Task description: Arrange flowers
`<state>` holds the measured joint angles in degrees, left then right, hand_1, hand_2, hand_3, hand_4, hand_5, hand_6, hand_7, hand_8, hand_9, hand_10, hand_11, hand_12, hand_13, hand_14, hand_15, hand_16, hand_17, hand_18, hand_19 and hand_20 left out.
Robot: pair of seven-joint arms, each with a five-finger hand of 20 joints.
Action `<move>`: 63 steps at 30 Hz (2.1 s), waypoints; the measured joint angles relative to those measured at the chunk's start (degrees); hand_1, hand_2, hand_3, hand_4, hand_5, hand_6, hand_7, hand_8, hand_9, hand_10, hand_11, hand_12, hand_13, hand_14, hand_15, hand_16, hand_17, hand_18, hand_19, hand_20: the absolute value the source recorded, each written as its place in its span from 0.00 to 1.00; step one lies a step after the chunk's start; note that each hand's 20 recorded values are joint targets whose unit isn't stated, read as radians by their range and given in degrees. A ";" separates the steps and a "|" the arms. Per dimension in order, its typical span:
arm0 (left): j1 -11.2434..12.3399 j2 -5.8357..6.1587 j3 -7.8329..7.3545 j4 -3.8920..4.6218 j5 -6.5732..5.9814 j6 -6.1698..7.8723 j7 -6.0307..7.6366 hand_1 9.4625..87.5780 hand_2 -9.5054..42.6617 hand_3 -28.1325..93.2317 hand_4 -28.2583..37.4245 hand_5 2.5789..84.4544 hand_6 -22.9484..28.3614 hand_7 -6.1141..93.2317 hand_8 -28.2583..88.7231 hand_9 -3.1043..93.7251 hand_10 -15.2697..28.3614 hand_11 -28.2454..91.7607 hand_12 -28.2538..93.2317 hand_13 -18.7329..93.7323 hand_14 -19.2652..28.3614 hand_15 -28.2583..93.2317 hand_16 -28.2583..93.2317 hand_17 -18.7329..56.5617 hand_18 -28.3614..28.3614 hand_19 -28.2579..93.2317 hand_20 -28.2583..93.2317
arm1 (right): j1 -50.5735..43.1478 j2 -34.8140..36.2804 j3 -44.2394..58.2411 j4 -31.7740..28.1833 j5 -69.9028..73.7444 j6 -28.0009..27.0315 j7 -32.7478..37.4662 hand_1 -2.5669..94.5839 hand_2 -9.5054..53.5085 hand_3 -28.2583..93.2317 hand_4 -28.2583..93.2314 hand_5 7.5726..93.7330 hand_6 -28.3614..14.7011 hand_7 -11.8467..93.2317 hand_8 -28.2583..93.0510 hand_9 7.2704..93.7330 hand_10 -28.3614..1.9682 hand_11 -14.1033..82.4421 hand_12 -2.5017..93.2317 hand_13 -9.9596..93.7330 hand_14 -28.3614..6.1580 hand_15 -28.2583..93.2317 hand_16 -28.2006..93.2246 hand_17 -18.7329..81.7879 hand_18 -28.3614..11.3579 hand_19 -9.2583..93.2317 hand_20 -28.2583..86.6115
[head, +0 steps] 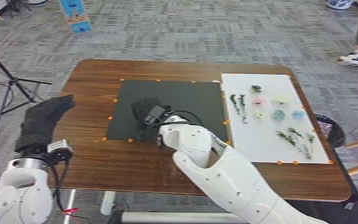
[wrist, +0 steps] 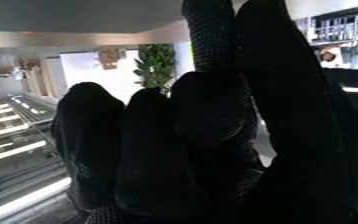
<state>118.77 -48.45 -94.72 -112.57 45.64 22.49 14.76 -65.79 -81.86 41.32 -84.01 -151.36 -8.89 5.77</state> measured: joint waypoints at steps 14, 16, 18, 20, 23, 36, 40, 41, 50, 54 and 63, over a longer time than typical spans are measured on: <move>-0.76 0.01 0.15 0.42 -0.81 0.17 -0.11 0.21 0.29 0.83 0.04 0.64 0.48 0.25 0.18 0.58 0.66 0.41 0.36 0.50 0.67 0.33 0.23 0.39 0.62 0.25 0.39 | 0.13 -0.22 -1.02 -0.81 3.11 0.81 2.22 0.38 0.18 0.78 0.18 0.85 0.65 0.38 0.29 0.90 0.61 0.71 0.54 0.94 0.59 0.81 0.62 0.82 0.19 1.00 0.82; -0.69 0.00 -0.03 0.35 -0.79 0.21 -0.17 0.21 0.29 0.83 0.04 0.64 0.48 0.25 0.18 0.58 0.66 0.41 0.36 0.50 0.67 0.33 0.23 0.39 0.62 0.25 0.39 | 0.27 0.57 -1.51 -1.98 5.83 0.71 3.00 0.35 0.22 0.78 0.19 0.83 0.64 0.39 0.21 0.92 0.56 0.60 0.46 0.93 0.59 0.79 0.61 0.80 0.19 1.00 0.80; -0.57 0.00 -0.25 0.26 -0.78 0.28 -0.22 0.21 0.28 0.83 0.04 0.64 0.48 0.25 0.18 0.58 0.66 0.41 0.36 0.50 0.67 0.33 0.23 0.39 0.62 0.25 0.39 | 0.43 1.68 -1.96 -3.62 8.97 0.42 3.89 0.33 0.23 0.78 0.19 0.81 0.63 0.38 0.20 0.93 0.53 0.51 0.41 0.92 0.60 0.79 0.61 0.79 0.19 1.00 0.79; -0.43 0.00 -0.40 0.13 -0.77 0.37 -0.25 0.21 0.28 0.83 0.04 0.64 0.48 0.25 0.18 0.58 0.66 0.41 0.36 0.50 0.67 0.33 0.23 0.39 0.62 0.25 0.39 | 0.54 2.86 -2.05 -5.34 11.35 -0.27 4.39 0.31 0.23 0.78 0.20 0.78 0.62 0.37 0.20 0.92 0.51 0.42 0.34 0.92 0.59 0.78 0.61 0.79 0.20 1.00 0.78; -0.12 -0.07 -0.68 -0.11 -0.77 0.42 -0.27 0.21 0.28 0.83 0.04 0.64 0.48 0.25 0.18 0.58 0.66 0.41 0.36 0.50 0.67 0.33 0.23 0.39 0.62 0.25 0.39 | 0.62 4.34 -1.45 -7.33 13.36 -3.25 4.52 0.30 0.24 0.78 0.21 0.77 0.61 0.37 0.21 0.91 0.48 0.33 0.29 0.92 0.59 0.78 0.60 0.79 0.20 1.00 0.77; 2.08 -0.62 -2.33 -1.22 -0.76 0.42 -0.17 0.21 0.27 0.83 0.04 0.64 0.48 0.26 0.18 0.57 0.66 0.41 0.36 0.50 0.67 0.33 0.23 0.38 0.62 0.25 0.38 | -1.05 7.88 4.09 -9.17 19.11 -12.24 0.42 0.24 0.26 0.79 0.23 0.81 0.59 0.34 0.19 0.80 0.44 0.26 0.21 0.92 0.57 0.79 0.59 0.78 0.17 1.00 0.77; 2.25 -0.71 -2.37 -1.27 -0.76 0.40 -0.15 0.21 0.27 0.83 0.05 0.64 0.48 0.26 0.18 0.57 0.66 0.41 0.36 0.50 0.68 0.33 0.23 0.38 0.62 0.25 0.38 | -1.43 7.95 4.57 -8.65 18.85 -13.29 -0.56 0.24 0.26 0.79 0.24 0.79 0.62 0.27 0.18 0.78 0.45 0.26 0.21 0.91 0.57 0.79 0.59 0.77 0.17 1.00 0.77; 2.26 -0.75 -2.38 -1.28 -0.76 0.39 -0.13 0.21 0.27 0.83 0.05 0.64 0.48 0.26 0.18 0.57 0.66 0.41 0.36 0.50 0.68 0.33 0.23 0.38 0.62 0.25 0.38 | -1.46 7.93 4.57 -8.50 18.74 -13.30 -0.68 0.24 0.26 0.79 0.24 0.79 0.62 0.27 0.18 0.77 0.45 0.26 0.21 0.91 0.57 0.79 0.59 0.77 0.17 1.00 0.77; 2.17 -0.91 -2.24 -1.34 -0.76 0.36 -0.07 0.21 0.26 0.83 0.05 0.64 0.48 0.25 0.18 0.57 0.65 0.41 0.36 0.50 0.67 0.33 0.23 0.38 0.62 0.25 0.38 | -1.57 6.31 4.73 -6.44 16.42 -13.08 -2.38 0.23 0.26 0.78 0.22 0.78 0.63 0.26 0.18 0.73 0.47 0.25 0.20 0.91 0.56 0.79 0.59 0.76 0.16 1.00 0.77; 1.67 -0.91 -1.69 -1.28 -0.76 0.36 -0.16 0.21 0.26 0.83 0.05 0.64 0.48 0.26 0.18 0.57 0.66 0.41 0.36 0.50 0.68 0.33 0.24 0.38 0.62 0.25 0.38 | -1.90 4.76 5.58 -5.10 15.61 -13.01 -3.25 0.23 0.26 0.78 0.22 0.76 0.61 0.25 0.17 0.71 0.47 0.24 0.19 0.90 0.56 0.79 0.58 0.76 0.15 1.00 0.77; 0.38 -0.91 -0.72 -1.20 -0.75 0.31 -0.18 0.21 0.26 0.83 0.05 0.64 0.48 0.26 0.18 0.57 0.65 0.41 0.37 0.50 0.68 0.33 0.24 0.38 0.62 0.25 0.38 | -2.24 1.56 6.59 -2.75 13.37 -12.97 -4.88 0.23 0.26 0.78 0.21 0.75 0.60 0.25 0.17 0.68 0.48 0.24 0.18 0.90 0.55 0.79 0.58 0.75 0.15 1.00 0.76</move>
<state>119.15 -49.36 -95.44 -113.77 44.89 22.80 14.58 -68.02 -80.30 47.92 -86.77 -137.99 -21.86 0.89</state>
